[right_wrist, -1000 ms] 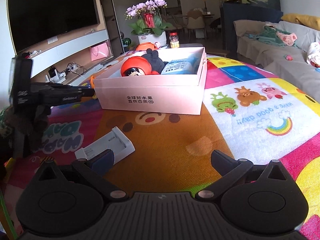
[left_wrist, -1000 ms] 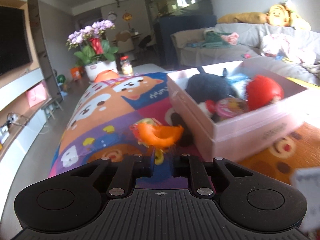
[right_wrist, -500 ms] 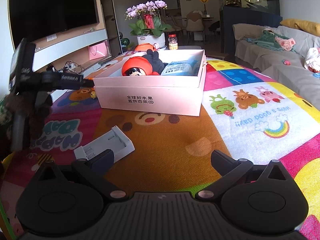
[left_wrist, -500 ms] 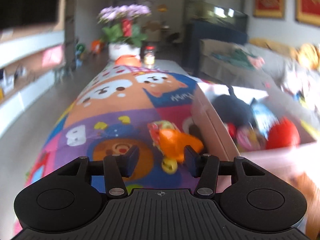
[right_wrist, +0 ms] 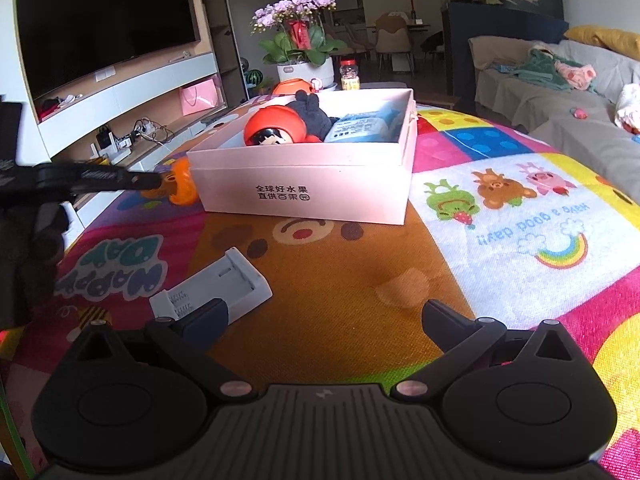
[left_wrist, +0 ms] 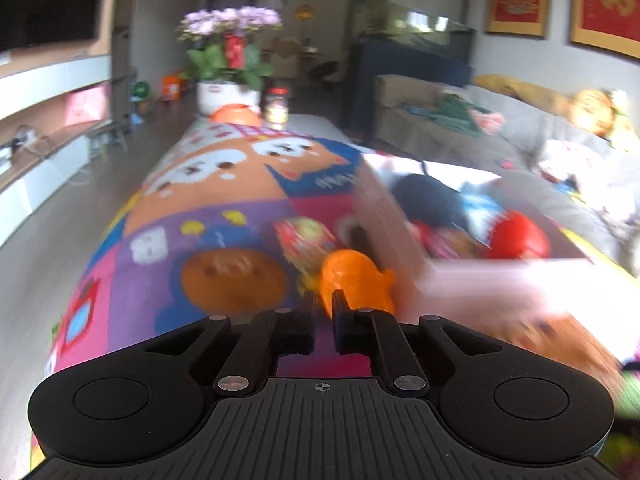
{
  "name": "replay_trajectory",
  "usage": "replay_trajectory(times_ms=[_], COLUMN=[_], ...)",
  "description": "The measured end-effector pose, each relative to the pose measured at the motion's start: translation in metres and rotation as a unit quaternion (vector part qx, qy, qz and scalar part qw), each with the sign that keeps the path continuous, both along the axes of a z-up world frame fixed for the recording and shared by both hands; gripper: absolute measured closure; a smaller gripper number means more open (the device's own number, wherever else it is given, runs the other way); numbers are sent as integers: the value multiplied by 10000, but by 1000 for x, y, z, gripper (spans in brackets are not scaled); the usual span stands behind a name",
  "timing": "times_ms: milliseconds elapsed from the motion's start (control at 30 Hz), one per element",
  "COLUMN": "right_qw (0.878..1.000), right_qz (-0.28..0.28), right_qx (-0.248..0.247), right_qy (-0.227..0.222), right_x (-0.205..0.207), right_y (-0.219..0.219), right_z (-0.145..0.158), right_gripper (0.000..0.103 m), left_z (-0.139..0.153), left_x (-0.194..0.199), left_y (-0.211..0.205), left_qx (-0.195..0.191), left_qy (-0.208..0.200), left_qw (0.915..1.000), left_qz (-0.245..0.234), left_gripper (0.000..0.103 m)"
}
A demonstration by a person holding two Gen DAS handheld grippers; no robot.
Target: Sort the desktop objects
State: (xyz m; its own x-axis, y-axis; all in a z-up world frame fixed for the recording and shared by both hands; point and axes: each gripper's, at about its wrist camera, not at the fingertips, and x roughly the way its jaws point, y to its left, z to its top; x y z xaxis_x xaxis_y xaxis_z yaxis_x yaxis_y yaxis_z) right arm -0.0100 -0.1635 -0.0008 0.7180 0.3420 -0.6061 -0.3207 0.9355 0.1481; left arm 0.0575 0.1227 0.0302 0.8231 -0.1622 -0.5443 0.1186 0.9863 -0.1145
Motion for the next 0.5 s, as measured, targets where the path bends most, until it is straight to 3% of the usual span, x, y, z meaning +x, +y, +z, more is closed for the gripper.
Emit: replay_trajectory(times_ms=[100, 200, 267, 400, 467, 500], right_qw=[9990, 9948, 9910, 9817, 9781, 9782], right_qz=[351, 937, 1196, 1419, 1334, 1238], right_qx=[-185, -364, -575, -1237, -1539, -1600], right_qy=[-180, -172, -190, -281, -435, -476], right_x=[-7, -14, -17, -19, -20, -19], right_y=[13, 38, 57, 90, 93, 91], right_z=[5, 8, 7, 2, 0, 0], right_gripper=[0, 0, 0, 0, 0, 0], left_z=[-5, -14, -19, -22, -20, -20], left_x=[-38, -59, -62, -56, -55, -56], left_y=[-12, -19, -18, -12, -11, -11], left_qx=[64, 130, 86, 24, 18, 44], left_qy=[111, 208, 256, 295, 246, 200], left_qw=[9986, 9977, 9984, 9993, 9995, 9996], left_qz=[-509, -625, -505, -235, -211, -206], left_gripper=[92, 82, 60, 43, 24, 22])
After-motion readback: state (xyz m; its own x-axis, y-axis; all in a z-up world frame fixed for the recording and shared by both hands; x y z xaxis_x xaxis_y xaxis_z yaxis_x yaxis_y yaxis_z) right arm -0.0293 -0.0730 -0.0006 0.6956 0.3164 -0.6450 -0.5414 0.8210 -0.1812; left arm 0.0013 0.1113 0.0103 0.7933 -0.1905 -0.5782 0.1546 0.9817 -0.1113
